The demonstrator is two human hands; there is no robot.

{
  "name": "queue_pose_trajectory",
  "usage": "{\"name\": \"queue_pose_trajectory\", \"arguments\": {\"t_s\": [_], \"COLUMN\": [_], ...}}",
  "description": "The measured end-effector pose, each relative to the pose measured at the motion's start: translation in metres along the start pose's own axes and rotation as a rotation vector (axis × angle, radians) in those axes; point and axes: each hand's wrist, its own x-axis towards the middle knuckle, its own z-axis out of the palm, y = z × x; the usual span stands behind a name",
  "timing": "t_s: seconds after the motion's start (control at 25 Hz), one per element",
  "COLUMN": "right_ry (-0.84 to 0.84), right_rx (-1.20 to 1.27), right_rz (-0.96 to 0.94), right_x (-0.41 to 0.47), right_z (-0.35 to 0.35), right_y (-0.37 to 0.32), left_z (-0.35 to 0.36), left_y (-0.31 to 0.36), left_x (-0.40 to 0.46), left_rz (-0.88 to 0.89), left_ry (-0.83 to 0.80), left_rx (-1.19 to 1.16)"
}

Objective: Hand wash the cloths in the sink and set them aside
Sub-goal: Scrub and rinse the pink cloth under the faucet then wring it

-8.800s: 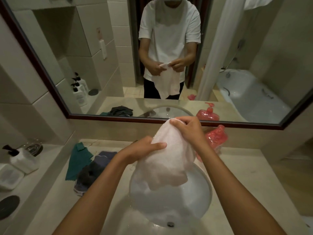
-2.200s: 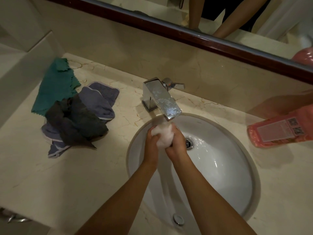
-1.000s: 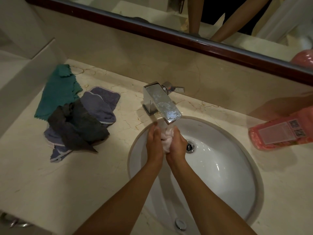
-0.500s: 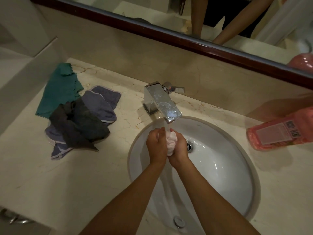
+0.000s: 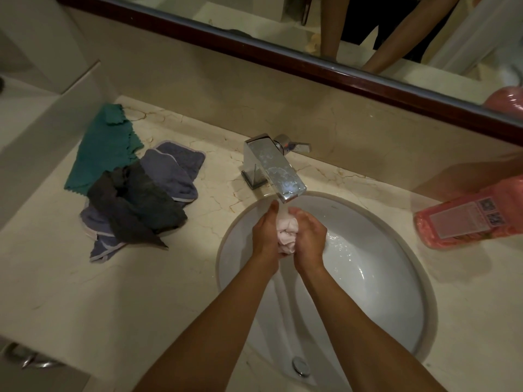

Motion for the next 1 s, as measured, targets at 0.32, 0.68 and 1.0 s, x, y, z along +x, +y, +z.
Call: {"name": "queue_pose_trajectory", "arguments": {"t_s": [0.32,0.68,1.0], "right_ry": [0.035,-0.103,-0.02], "right_rx": [-0.018,0.502,0.426], "right_rz": [0.088,0.536,0.308], "right_x": [-0.002,-0.013,-0.009], "right_z": [0.01,0.018,0.021], "right_y": [0.003,-0.003,-0.002], "left_z": [-0.003,-0.012,-0.003], "left_y": [-0.021,-0.021,-0.004], "left_x": [0.001,0.0,-0.003], "left_rz": [0.396,0.525,0.342], "left_ry": [0.202,0.093,0.143], "left_rx": [0.135,0.106,-0.009]}}
